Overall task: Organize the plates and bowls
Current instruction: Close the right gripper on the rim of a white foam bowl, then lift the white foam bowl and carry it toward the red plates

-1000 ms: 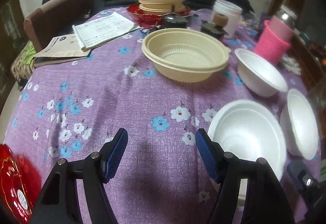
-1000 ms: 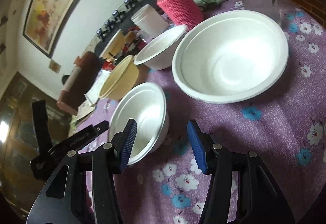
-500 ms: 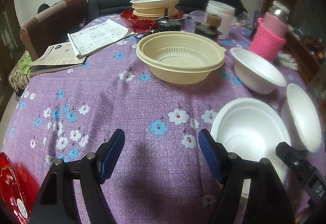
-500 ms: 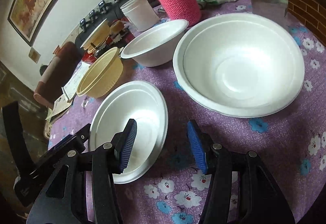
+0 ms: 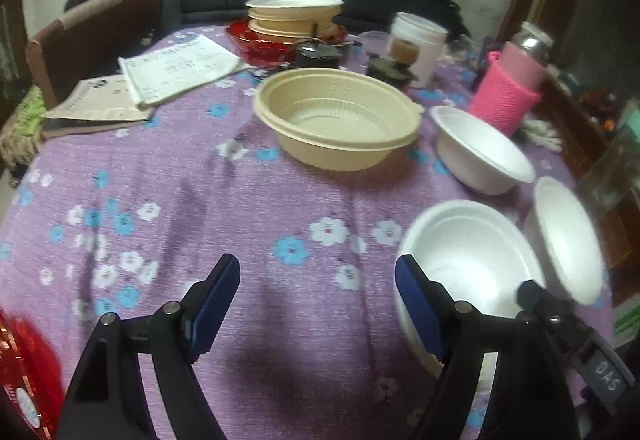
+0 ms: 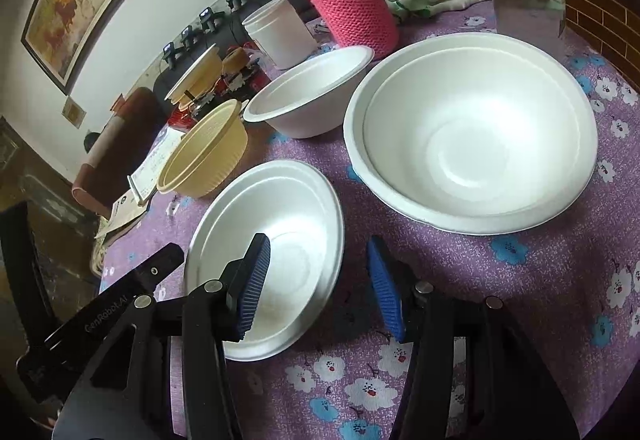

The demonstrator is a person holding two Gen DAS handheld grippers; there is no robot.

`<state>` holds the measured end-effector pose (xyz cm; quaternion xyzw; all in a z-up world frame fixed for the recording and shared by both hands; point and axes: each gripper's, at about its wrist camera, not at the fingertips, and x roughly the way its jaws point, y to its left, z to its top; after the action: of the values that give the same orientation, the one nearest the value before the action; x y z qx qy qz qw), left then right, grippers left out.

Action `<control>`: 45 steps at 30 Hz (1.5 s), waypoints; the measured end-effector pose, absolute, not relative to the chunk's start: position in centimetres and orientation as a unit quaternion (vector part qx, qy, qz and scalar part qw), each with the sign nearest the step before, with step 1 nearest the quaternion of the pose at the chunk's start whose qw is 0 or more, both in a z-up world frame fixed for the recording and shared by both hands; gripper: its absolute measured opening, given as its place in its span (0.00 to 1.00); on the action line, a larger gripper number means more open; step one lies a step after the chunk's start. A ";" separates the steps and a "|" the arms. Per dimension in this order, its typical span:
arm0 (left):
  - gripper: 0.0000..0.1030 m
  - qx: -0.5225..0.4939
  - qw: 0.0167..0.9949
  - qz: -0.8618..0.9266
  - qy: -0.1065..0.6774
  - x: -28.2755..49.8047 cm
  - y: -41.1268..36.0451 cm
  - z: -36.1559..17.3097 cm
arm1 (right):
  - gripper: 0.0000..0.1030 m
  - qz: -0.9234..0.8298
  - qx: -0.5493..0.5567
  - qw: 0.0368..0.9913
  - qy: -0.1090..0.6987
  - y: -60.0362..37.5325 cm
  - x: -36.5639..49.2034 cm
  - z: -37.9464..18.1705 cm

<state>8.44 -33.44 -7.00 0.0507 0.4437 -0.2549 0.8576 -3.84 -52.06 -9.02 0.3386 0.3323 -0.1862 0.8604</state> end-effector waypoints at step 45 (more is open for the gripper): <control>0.11 0.083 0.822 -0.325 0.460 6.9 -35.5 -8.2 | 0.11 -0.171 0.326 0.863 0.346 -51.1 -3.2 -9.9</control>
<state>6.88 -35.49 -8.16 0.0835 0.4599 -0.3255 0.8220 -3.16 -51.10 -9.87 0.3258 0.3460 -0.1705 0.8632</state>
